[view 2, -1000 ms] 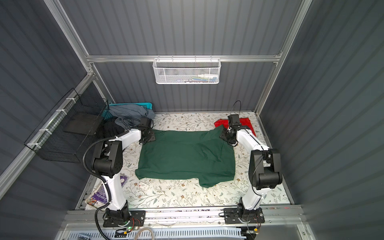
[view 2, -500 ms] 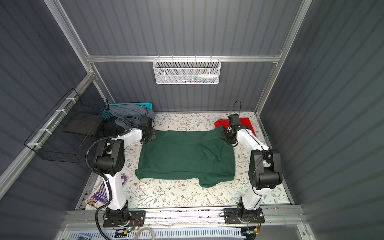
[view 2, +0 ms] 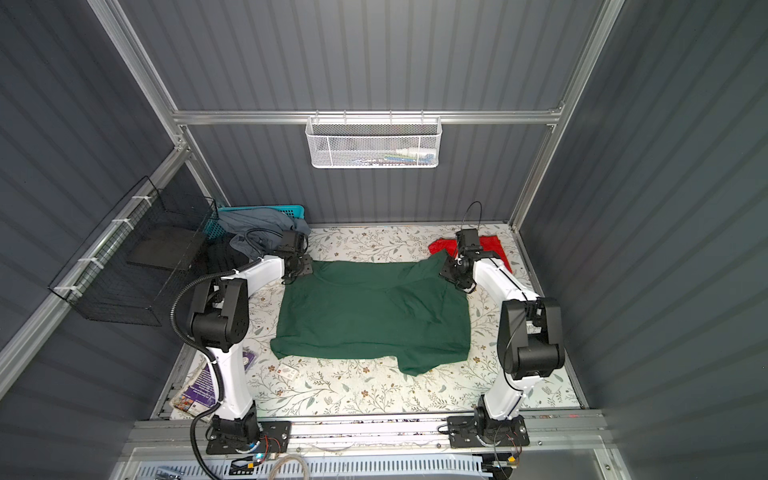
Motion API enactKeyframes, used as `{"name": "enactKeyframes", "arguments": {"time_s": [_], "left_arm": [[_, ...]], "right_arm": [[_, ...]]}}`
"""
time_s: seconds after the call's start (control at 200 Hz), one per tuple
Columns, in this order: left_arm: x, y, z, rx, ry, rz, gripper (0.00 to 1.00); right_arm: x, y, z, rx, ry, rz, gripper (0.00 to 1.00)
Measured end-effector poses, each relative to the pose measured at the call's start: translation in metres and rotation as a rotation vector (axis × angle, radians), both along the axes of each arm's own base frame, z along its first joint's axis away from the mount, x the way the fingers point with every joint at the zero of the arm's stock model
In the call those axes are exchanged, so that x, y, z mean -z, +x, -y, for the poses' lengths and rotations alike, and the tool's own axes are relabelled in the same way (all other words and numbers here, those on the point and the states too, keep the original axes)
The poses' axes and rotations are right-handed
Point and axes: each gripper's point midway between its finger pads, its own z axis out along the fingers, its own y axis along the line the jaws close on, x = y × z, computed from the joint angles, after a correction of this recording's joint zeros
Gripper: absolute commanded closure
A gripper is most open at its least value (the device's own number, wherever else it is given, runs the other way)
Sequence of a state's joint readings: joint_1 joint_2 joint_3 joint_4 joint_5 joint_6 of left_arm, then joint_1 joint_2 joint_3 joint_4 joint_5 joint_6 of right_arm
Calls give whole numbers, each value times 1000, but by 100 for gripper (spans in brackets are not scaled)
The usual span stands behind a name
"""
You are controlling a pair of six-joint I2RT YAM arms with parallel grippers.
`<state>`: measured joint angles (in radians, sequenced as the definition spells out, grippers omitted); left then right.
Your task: Fold and stack the t-shirts
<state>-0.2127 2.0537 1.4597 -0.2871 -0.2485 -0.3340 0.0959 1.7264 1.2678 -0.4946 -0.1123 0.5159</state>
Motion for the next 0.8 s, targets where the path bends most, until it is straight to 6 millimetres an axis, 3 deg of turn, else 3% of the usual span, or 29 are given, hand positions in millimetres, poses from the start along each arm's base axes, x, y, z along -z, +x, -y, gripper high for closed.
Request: {"name": "enactKeyframes", "arguments": {"time_s": [0.35, 0.67, 0.8], "left_arm": [[-6, 9, 15, 46, -71, 43, 37], [6, 3, 21, 69, -98, 36, 27], [13, -2, 24, 78, -99, 19, 27]], "right_arm": [[0, 0, 0, 0, 0, -1, 50], [0, 0, 0, 0, 0, -1, 50], [0, 0, 0, 0, 0, -1, 50]]}}
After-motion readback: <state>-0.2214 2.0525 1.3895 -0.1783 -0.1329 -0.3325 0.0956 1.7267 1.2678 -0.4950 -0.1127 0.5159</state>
